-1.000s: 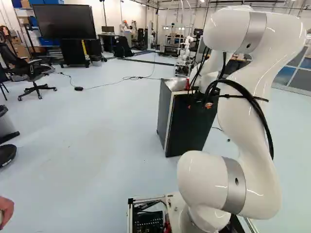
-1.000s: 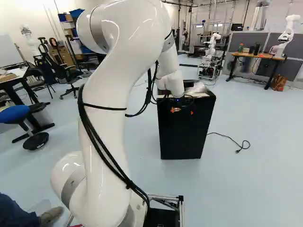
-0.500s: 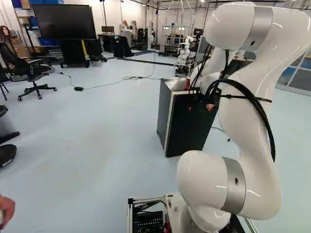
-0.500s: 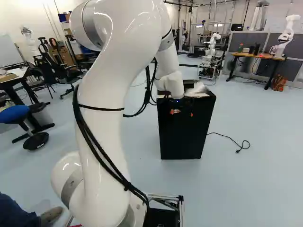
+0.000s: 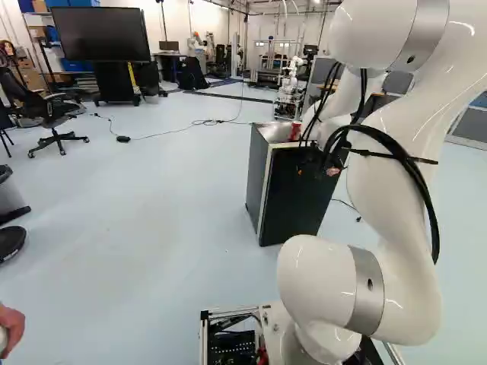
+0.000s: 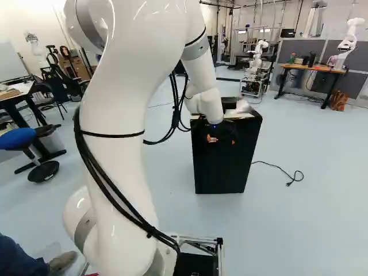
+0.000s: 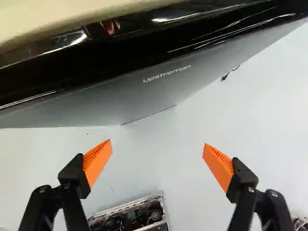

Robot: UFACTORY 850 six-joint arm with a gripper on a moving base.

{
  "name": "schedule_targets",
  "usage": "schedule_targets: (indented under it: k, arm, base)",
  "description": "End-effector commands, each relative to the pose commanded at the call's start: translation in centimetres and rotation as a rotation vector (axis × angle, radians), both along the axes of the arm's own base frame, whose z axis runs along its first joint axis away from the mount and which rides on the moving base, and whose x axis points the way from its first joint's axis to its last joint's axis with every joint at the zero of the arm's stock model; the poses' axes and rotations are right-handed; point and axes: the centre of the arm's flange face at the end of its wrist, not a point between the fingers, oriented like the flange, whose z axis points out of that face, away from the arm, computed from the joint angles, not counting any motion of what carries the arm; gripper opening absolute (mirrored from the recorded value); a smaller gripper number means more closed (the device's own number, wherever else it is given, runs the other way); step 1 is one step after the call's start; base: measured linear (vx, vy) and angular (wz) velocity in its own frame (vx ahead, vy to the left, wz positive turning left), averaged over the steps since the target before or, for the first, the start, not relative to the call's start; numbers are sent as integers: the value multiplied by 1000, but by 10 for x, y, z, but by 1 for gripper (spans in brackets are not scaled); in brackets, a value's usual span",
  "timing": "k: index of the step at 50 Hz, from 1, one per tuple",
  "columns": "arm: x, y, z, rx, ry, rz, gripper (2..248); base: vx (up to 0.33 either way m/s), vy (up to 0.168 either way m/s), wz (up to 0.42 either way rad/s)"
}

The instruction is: Grab a drink from the fridge

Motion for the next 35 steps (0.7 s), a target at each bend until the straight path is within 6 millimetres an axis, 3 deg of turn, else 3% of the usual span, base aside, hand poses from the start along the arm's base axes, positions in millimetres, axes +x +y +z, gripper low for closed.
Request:
schedule_targets:
  k: [20,35]
  arm:
    - [-24,17,9,-33,-126,19,247]
    - [-26,39,16,-60,-237,65,247]
  base:
    - [0,0,0]
    - [0,0,0]
